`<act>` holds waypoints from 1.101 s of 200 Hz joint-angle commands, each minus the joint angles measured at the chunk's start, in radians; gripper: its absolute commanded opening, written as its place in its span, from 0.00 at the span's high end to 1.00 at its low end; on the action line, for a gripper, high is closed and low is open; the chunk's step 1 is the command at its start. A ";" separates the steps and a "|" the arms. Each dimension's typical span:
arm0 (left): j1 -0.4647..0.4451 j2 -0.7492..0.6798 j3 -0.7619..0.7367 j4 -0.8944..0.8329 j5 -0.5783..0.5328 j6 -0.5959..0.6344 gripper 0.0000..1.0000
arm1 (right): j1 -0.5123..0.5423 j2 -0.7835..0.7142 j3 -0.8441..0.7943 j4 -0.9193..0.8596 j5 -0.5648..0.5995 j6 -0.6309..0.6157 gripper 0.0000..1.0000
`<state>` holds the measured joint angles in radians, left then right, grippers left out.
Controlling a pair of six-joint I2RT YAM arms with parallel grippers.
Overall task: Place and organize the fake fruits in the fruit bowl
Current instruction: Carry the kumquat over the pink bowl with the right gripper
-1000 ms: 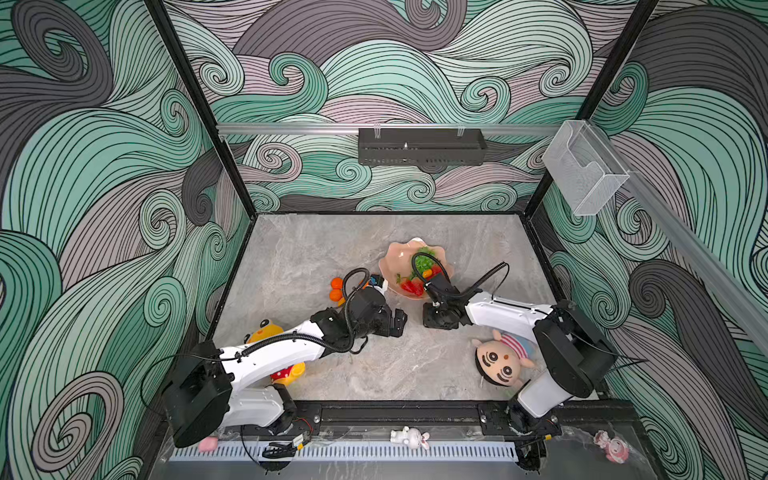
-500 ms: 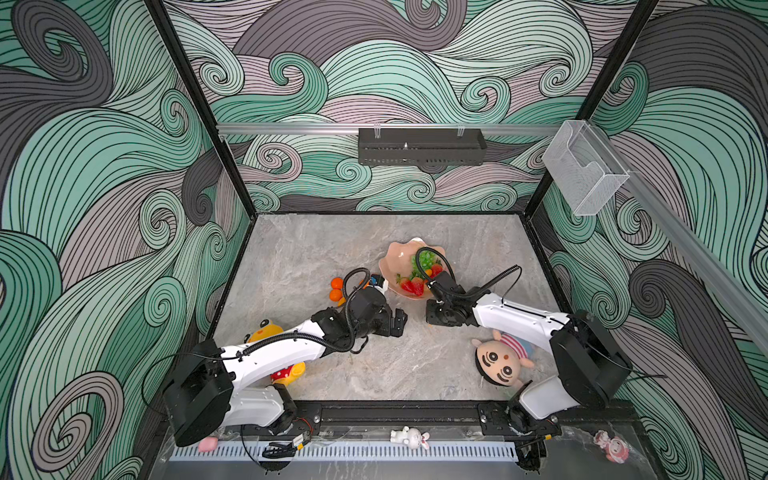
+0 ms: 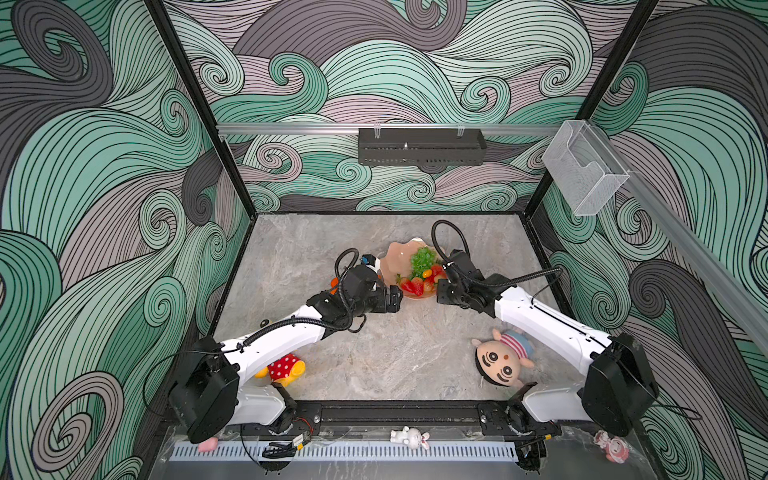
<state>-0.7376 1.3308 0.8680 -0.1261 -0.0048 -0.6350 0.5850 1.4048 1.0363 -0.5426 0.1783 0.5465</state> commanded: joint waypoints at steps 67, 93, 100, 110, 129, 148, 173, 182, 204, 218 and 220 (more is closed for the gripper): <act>0.102 0.134 0.136 0.008 0.130 -0.006 0.01 | -0.051 0.343 0.343 -0.030 -0.090 -0.227 0.75; 0.111 0.146 0.150 -0.001 0.144 -0.001 0.01 | -0.057 0.430 0.432 -0.059 -0.077 -0.275 0.75; 0.113 0.145 0.150 -0.003 0.147 0.000 0.02 | -0.059 0.448 0.450 -0.067 -0.066 -0.283 0.75; 0.115 0.142 0.148 -0.005 0.147 -0.001 0.01 | -0.063 0.470 0.472 -0.073 -0.054 -0.292 0.75; 0.118 0.137 0.140 -0.005 0.147 0.001 0.01 | -0.071 0.510 0.516 -0.086 -0.059 -0.308 0.75; 0.124 0.136 0.133 -0.006 0.147 -0.002 0.01 | -0.072 0.560 0.569 -0.114 -0.091 -0.330 0.75; 0.132 0.130 0.125 -0.006 0.153 -0.008 0.02 | -0.072 0.596 0.597 -0.127 -0.118 -0.342 0.76; 0.133 0.128 0.121 -0.006 0.154 -0.006 0.01 | -0.070 0.605 0.604 -0.131 -0.126 -0.348 0.76; 0.136 0.125 0.116 -0.007 0.152 -0.008 0.01 | -0.070 0.632 0.621 -0.144 -0.121 -0.362 0.76; 0.136 0.125 0.111 -0.006 0.155 -0.009 0.01 | -0.070 0.648 0.634 -0.156 -0.114 -0.366 0.76; 0.136 0.124 0.111 -0.007 0.155 -0.010 0.01 | -0.070 0.650 0.635 -0.157 -0.112 -0.367 0.76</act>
<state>-0.6106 1.4708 0.9813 -0.1265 0.1398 -0.6388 0.5159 2.0212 1.6279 -0.6567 0.0685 0.2077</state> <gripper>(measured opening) 0.986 0.244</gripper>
